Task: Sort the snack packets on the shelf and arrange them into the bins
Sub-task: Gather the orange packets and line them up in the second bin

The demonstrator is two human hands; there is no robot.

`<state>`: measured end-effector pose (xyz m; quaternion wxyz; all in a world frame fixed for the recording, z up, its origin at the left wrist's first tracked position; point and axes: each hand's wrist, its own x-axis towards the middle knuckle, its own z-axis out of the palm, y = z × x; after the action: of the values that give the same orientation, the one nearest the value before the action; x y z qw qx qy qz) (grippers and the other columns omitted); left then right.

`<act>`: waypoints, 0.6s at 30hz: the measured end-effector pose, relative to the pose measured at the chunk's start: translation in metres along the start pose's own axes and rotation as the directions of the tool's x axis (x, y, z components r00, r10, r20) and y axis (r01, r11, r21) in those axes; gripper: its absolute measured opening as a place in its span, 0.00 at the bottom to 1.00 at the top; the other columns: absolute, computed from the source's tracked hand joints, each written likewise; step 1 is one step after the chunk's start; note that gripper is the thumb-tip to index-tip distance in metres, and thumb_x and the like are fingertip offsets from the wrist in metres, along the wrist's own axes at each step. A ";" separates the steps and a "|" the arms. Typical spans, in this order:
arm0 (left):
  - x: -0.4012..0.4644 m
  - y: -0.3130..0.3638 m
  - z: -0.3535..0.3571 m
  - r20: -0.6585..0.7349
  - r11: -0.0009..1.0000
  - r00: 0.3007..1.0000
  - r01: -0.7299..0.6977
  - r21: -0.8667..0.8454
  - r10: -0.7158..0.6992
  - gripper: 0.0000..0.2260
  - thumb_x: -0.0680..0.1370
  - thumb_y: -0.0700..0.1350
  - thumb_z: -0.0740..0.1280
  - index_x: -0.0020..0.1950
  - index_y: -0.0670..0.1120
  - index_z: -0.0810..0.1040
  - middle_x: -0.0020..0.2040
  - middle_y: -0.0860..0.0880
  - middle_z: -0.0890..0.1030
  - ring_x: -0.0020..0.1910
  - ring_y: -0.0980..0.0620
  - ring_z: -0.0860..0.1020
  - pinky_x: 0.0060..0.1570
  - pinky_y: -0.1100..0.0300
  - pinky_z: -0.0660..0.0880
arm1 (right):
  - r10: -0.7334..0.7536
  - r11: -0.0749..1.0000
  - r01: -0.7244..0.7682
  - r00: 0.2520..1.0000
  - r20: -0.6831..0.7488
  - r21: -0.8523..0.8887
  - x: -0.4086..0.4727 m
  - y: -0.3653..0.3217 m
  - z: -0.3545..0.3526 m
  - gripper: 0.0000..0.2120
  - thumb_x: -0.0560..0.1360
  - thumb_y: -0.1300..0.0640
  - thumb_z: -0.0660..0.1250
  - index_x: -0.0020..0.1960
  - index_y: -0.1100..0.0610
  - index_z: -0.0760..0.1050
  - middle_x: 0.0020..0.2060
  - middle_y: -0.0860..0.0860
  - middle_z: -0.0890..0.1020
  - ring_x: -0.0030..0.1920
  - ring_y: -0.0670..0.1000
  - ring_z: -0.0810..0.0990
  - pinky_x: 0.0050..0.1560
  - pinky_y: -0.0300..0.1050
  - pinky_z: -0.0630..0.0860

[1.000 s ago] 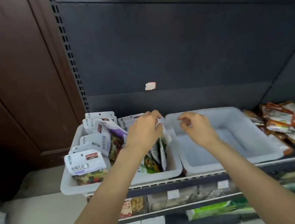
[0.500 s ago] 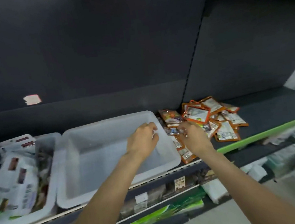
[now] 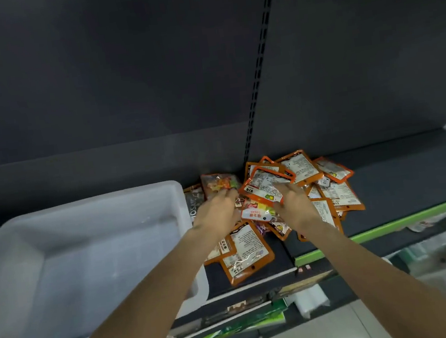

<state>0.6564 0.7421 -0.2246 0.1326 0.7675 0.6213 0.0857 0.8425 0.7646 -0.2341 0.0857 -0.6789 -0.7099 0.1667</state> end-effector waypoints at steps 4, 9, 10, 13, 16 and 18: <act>0.039 -0.012 0.023 0.111 0.990 0.984 0.138 -0.004 -0.137 0.21 0.79 0.47 0.63 0.70 0.47 0.64 0.66 0.43 0.71 0.61 0.44 0.74 0.56 0.50 0.76 | -0.009 1.000 0.010 0.998 0.058 -0.029 0.028 0.015 0.009 0.32 0.79 0.53 0.63 0.77 0.50 0.51 0.76 0.51 0.56 0.75 0.55 0.56 0.69 0.53 0.67; 0.064 -0.033 0.048 0.200 0.985 0.966 0.152 0.080 -0.165 0.39 0.76 0.49 0.69 0.78 0.50 0.46 0.78 0.46 0.47 0.77 0.42 0.49 0.72 0.44 0.55 | -0.005 0.998 0.014 0.990 0.141 -0.058 0.043 0.028 0.025 0.39 0.74 0.46 0.69 0.77 0.48 0.50 0.77 0.47 0.52 0.76 0.54 0.54 0.69 0.56 0.66; 0.065 -0.035 0.051 0.197 0.985 0.967 0.146 0.098 -0.163 0.37 0.76 0.48 0.68 0.78 0.50 0.47 0.78 0.46 0.48 0.77 0.43 0.49 0.72 0.45 0.55 | 0.000 0.998 0.008 0.991 0.136 -0.063 0.044 0.030 0.027 0.39 0.74 0.47 0.68 0.77 0.48 0.50 0.77 0.47 0.53 0.76 0.54 0.55 0.69 0.55 0.67; 0.068 -0.033 0.055 0.104 0.978 0.980 0.158 0.139 -0.173 0.29 0.77 0.44 0.67 0.75 0.49 0.58 0.75 0.45 0.61 0.74 0.44 0.60 0.70 0.49 0.64 | -0.047 0.990 0.056 0.997 0.067 -0.131 0.043 0.033 0.027 0.30 0.78 0.48 0.63 0.76 0.49 0.55 0.75 0.50 0.61 0.71 0.54 0.66 0.64 0.50 0.72; 0.068 -0.030 0.048 0.033 0.975 0.991 0.118 0.190 -0.126 0.20 0.77 0.40 0.67 0.68 0.47 0.69 0.64 0.45 0.74 0.63 0.46 0.74 0.59 0.55 0.73 | -0.107 0.985 0.110 0.994 0.032 -0.135 0.049 0.034 0.016 0.20 0.80 0.53 0.58 0.72 0.49 0.64 0.66 0.52 0.74 0.60 0.55 0.77 0.54 0.48 0.77; 0.066 -0.028 0.042 0.016 0.977 0.991 0.126 0.170 -0.130 0.13 0.79 0.41 0.63 0.63 0.47 0.73 0.59 0.45 0.77 0.58 0.46 0.76 0.54 0.56 0.74 | -0.138 0.985 0.138 0.990 0.009 -0.106 0.052 0.036 0.010 0.17 0.80 0.55 0.58 0.69 0.50 0.69 0.58 0.53 0.80 0.53 0.55 0.81 0.49 0.47 0.79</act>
<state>0.6564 0.8078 -0.2751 0.0808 0.7354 0.6726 0.0140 0.8696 0.8162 -0.2620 0.0601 -0.6316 -0.7632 0.1227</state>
